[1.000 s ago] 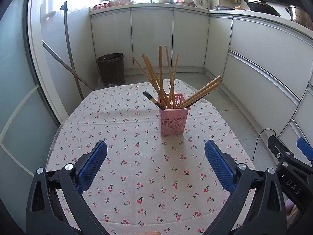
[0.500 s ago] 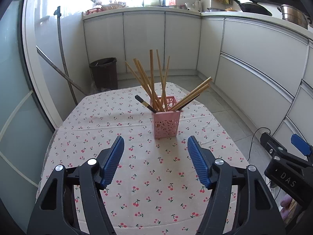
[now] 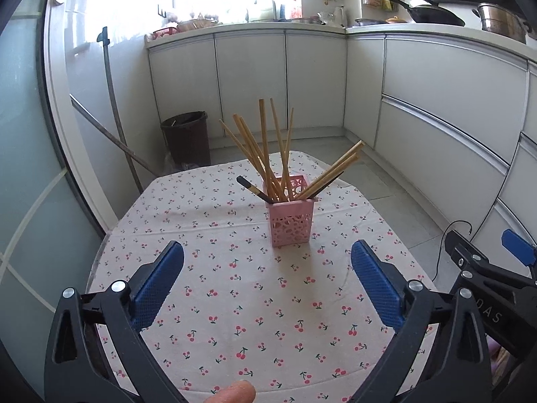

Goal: Organize utensils

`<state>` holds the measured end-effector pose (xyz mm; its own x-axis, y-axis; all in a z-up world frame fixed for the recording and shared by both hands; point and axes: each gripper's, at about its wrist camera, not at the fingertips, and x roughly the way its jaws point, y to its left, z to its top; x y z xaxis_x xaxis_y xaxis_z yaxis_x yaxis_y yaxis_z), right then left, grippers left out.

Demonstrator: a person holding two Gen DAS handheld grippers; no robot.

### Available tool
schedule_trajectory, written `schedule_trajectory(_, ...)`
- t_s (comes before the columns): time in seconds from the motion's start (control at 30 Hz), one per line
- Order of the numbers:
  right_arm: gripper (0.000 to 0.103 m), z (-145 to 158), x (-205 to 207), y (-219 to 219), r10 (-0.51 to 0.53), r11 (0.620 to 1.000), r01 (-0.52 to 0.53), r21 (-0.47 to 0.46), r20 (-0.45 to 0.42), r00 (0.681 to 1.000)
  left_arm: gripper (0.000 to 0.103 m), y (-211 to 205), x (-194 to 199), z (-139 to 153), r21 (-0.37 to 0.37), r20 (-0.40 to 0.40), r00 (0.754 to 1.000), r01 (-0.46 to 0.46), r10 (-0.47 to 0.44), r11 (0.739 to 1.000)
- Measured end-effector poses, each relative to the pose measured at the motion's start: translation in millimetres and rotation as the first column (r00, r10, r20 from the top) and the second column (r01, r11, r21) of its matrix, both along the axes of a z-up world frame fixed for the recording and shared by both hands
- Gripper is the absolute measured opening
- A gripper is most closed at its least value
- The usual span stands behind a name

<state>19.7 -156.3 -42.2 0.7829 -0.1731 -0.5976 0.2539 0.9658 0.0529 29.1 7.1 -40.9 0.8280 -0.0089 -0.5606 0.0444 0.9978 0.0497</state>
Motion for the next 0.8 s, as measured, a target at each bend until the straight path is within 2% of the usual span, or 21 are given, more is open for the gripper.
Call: schedule_trajectory(0.8, 0.096, 0.0, 0.2, -0.3, 0.002, 1.000, -0.002, -0.001, -0.002, 1.000, 0.096, 3.8, 6.2, -5.0, -0.013, -0.046, 0.999, -0.012, 0.012, 1.000)
